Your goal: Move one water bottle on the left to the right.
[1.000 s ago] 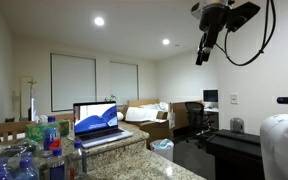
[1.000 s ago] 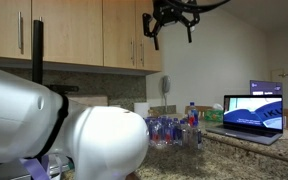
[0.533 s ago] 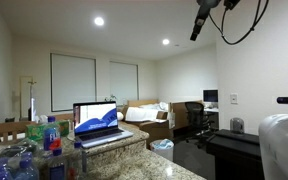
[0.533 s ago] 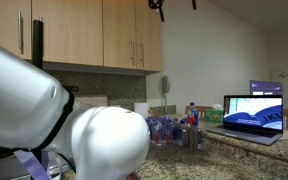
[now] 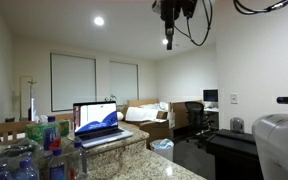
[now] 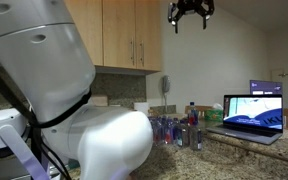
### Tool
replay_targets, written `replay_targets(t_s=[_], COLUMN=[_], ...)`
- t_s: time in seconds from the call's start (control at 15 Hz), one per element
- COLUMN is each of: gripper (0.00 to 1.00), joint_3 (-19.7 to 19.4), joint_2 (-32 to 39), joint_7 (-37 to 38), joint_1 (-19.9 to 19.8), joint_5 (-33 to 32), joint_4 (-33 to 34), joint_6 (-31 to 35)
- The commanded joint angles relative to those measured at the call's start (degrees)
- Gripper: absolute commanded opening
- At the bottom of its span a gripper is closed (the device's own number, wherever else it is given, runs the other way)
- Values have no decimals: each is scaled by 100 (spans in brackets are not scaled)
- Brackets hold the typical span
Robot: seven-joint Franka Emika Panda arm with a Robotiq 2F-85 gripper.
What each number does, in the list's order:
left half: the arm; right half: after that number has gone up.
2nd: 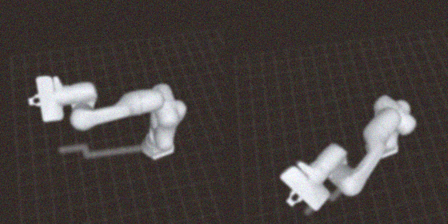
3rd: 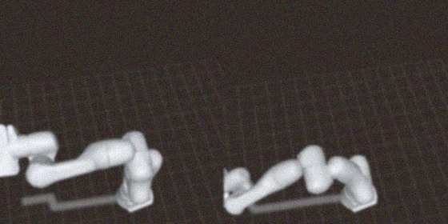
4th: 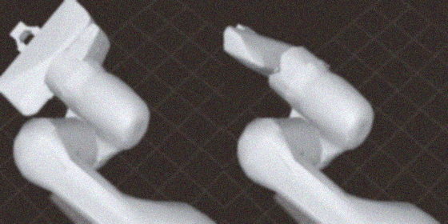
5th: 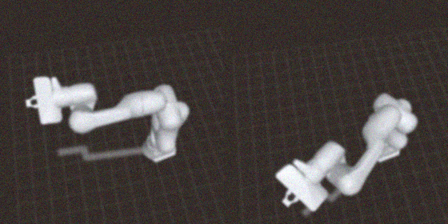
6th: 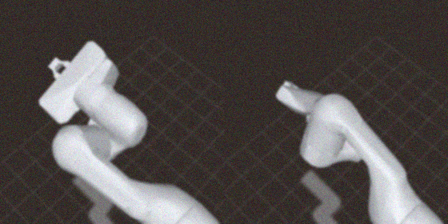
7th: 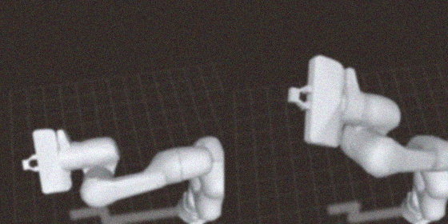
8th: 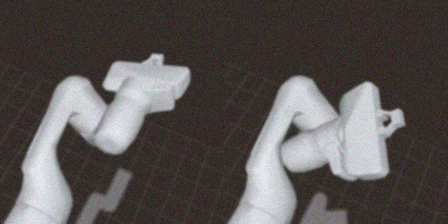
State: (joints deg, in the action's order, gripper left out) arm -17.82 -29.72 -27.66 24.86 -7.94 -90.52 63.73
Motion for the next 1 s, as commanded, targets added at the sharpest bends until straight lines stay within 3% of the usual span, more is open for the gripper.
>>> replay_targets(t_s=[0.0,0.33,0.47,0.93], gripper=[100,100,100,100], joint_3=[302,312,370,817], joint_2=[434,917,1097,3369], joint_7=[-314,-381,-503,-1445], joint_1=[-631,-652,-884,-1654], joint_5=[239,244,240,246], joint_4=[247,729,960,3047], joint_6=[-69,-277,-374,-1538])
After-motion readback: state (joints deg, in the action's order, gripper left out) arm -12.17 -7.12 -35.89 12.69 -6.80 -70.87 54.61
